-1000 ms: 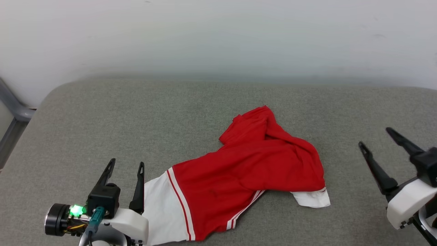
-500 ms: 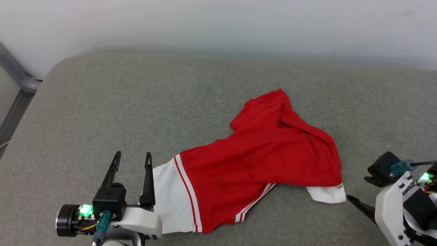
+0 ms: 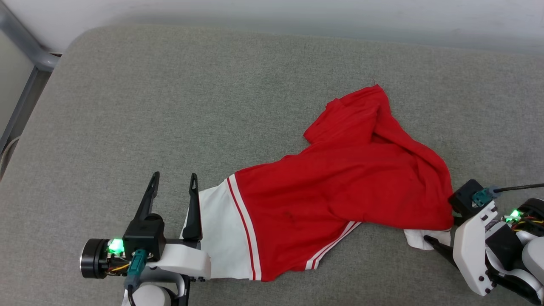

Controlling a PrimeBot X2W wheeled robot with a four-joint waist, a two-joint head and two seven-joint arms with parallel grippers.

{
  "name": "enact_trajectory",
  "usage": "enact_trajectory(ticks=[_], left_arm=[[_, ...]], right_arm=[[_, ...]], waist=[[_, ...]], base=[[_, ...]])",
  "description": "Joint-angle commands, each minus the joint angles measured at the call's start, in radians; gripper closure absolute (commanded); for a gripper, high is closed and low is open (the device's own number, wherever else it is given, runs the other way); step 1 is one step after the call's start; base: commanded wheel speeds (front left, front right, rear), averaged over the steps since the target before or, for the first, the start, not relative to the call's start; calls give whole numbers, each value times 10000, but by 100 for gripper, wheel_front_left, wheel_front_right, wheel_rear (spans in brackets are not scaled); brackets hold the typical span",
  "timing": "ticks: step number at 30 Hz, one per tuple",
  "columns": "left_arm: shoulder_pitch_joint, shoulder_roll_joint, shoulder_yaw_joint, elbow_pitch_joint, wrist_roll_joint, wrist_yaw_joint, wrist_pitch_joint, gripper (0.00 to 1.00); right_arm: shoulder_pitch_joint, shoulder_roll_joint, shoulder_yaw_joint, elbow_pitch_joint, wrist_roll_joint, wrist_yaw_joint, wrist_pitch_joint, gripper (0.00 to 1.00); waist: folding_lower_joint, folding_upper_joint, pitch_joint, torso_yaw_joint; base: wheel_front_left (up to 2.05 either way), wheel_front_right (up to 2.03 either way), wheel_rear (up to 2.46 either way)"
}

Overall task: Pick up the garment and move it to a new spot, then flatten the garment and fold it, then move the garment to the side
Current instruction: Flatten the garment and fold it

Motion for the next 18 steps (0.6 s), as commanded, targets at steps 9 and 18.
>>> enact_trajectory(ticks=[9, 18], left_arm=[[505, -535, 855, 442, 576, -668, -27, 0], [1170, -763, 1321, 582, 845, -1016, -27, 0]], right_arm=[[-119, 30, 881, 173, 940, -7, -1871, 100], [1349, -631, -378, -1381, 1561, -7, -2764, 100]], waist=[[0, -1, -747, -461], [0, -1, -1666, -898]], base=[[0, 0, 0], [0, 0, 0]])
